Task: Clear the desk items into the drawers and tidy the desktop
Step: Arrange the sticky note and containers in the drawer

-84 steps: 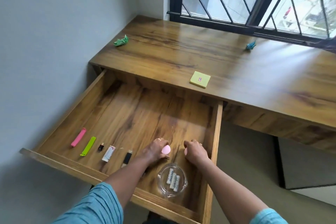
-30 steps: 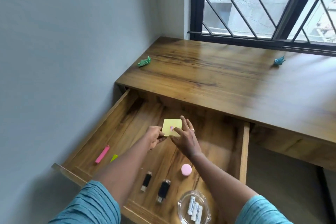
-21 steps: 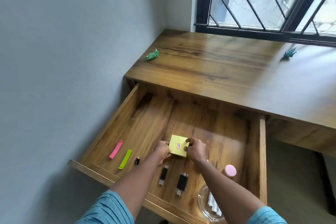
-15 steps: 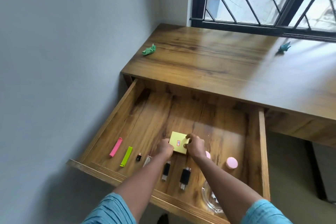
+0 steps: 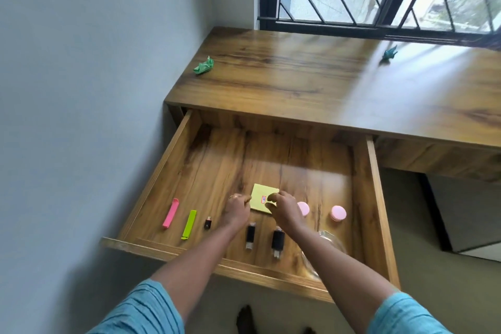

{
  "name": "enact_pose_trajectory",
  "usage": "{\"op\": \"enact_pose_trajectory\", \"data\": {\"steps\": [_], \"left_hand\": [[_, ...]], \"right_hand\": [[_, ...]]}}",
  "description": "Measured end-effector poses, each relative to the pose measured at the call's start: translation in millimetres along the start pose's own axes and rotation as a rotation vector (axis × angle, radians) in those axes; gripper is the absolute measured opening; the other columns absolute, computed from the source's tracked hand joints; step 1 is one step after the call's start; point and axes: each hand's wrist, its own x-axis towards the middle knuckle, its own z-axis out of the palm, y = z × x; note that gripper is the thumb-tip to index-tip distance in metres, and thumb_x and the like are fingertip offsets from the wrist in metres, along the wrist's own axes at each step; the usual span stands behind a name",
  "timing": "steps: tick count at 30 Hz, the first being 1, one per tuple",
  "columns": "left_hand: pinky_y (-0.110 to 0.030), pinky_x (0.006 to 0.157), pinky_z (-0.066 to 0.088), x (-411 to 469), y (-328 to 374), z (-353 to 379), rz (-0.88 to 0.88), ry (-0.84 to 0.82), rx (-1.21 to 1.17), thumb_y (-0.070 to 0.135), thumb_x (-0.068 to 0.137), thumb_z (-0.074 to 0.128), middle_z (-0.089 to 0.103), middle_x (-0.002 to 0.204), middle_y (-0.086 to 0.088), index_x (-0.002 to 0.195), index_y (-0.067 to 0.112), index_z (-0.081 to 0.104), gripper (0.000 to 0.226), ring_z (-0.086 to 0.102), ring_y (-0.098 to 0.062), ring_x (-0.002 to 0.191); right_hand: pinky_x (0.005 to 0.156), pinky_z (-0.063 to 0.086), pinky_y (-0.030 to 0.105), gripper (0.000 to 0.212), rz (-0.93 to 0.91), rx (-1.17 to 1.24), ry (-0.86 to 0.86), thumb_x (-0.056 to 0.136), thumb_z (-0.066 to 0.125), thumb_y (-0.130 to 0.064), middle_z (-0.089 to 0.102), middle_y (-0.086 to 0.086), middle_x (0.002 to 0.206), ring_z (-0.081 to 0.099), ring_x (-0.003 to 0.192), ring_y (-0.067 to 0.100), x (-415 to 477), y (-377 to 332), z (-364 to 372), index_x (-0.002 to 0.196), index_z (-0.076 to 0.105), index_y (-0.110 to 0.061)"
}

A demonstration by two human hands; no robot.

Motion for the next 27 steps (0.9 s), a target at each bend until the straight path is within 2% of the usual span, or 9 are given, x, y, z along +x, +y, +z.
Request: {"op": "enact_pose_trajectory", "data": {"steps": [2, 4, 7, 10, 13, 18, 20, 23, 27], "left_hand": [[-0.023, 0.094, 0.043, -14, -4, -10, 0.161, -0.068, 0.054, 0.016, 0.097, 0.047, 0.061, 0.126, -0.007, 0.126, 0.013, 0.060, 0.031, 0.056, -0.018, 0.115], [-0.025, 0.089, 0.047, -28, -7, -20, 0.281, -0.148, 0.113, 0.021, 0.097, 0.048, 0.064, 0.120, -0.007, 0.123, 0.014, 0.062, 0.030, 0.060, -0.019, 0.107], [-0.023, 0.077, 0.046, -45, -13, -31, 0.414, -0.173, 0.255, 0.028, 0.099, 0.045, 0.066, 0.109, -0.009, 0.115, 0.011, 0.064, 0.030, 0.062, -0.021, 0.097], [-0.027, 0.069, 0.048, -61, -19, -37, 0.598, -0.134, 0.397, 0.034, 0.098, 0.040, 0.068, 0.096, -0.010, 0.105, 0.011, 0.067, 0.037, 0.064, -0.024, 0.086], [-0.025, 0.062, 0.055, -80, -25, -31, 0.762, -0.096, 0.473, 0.046, 0.089, 0.039, 0.071, 0.084, -0.002, 0.090, 0.018, 0.072, 0.043, 0.067, -0.019, 0.073], [-0.015, 0.053, 0.053, -107, -13, -37, 0.918, -0.008, 0.551, 0.052, 0.080, 0.041, 0.071, 0.081, 0.007, 0.089, 0.025, 0.073, 0.043, 0.067, -0.008, 0.067], [-0.015, 0.052, 0.052, -113, -10, -40, 0.932, -0.001, 0.565, 0.051, 0.077, 0.053, 0.071, 0.083, 0.006, 0.093, 0.022, 0.073, 0.038, 0.067, -0.008, 0.067], [-0.017, 0.054, 0.053, -117, -6, -41, 0.938, 0.004, 0.568, 0.040, 0.064, 0.078, 0.071, 0.086, 0.001, 0.099, 0.018, 0.071, 0.042, 0.067, -0.012, 0.067], [-0.017, 0.054, 0.051, -114, -4, -41, 0.958, -0.038, 0.579, 0.038, 0.062, 0.081, 0.070, 0.077, 0.001, 0.094, 0.016, 0.072, 0.039, 0.065, -0.011, 0.063]], "right_hand": [[0.084, 0.050, 0.034, 0.027, -0.155, -0.082, -0.113, 0.092, 0.057, -0.026, 0.066, 0.009, 0.109, 0.061, 0.100, 0.025, -15, -5, -6, 0.111, 0.067, -0.010], [0.075, 0.051, 0.025, 0.024, -0.230, -0.103, -0.216, 0.091, 0.059, -0.030, 0.069, 0.004, 0.098, 0.064, 0.085, 0.015, -28, -10, -14, 0.104, 0.068, -0.012], [0.059, 0.039, 0.013, 0.017, -0.242, -0.059, -0.339, 0.090, 0.059, -0.036, 0.059, -0.008, 0.076, 0.052, 0.064, 0.002, -43, -17, -27, 0.092, 0.063, -0.019], [0.056, 0.035, 0.013, 0.029, -0.307, -0.019, -0.421, 0.089, 0.058, -0.043, 0.058, -0.006, 0.081, 0.051, 0.068, 0.008, -60, -22, -35, 0.099, 0.064, -0.016], [0.065, 0.038, 0.017, 0.036, -0.433, -0.086, -0.490, 0.087, 0.060, -0.044, 0.061, -0.002, 0.091, 0.052, 0.076, 0.009, -85, -16, -38, 0.108, 0.062, -0.016], [0.064, 0.036, 0.022, 0.037, -0.644, -0.335, -0.472, 0.086, 0.061, -0.041, 0.064, 0.006, 0.105, 0.048, 0.081, 0.012, -111, -3, -34, 0.112, 0.059, -0.016], [0.057, 0.032, 0.016, 0.027, -0.734, -0.336, -0.420, 0.089, 0.059, -0.028, 0.065, 0.008, 0.101, 0.050, 0.077, 0.014, -116, -4, -33, 0.110, 0.060, -0.011], [0.059, 0.040, 0.024, 0.023, -0.811, -0.329, -0.323, 0.089, 0.058, -0.020, 0.065, 0.011, 0.097, 0.060, 0.076, 0.023, -119, -4, -29, 0.110, 0.060, -0.008], [0.059, 0.043, 0.030, 0.025, -0.823, -0.270, -0.251, 0.087, 0.061, -0.021, 0.065, 0.012, 0.089, 0.059, 0.070, 0.026, -117, 6, -20, 0.108, 0.060, -0.007]]}}
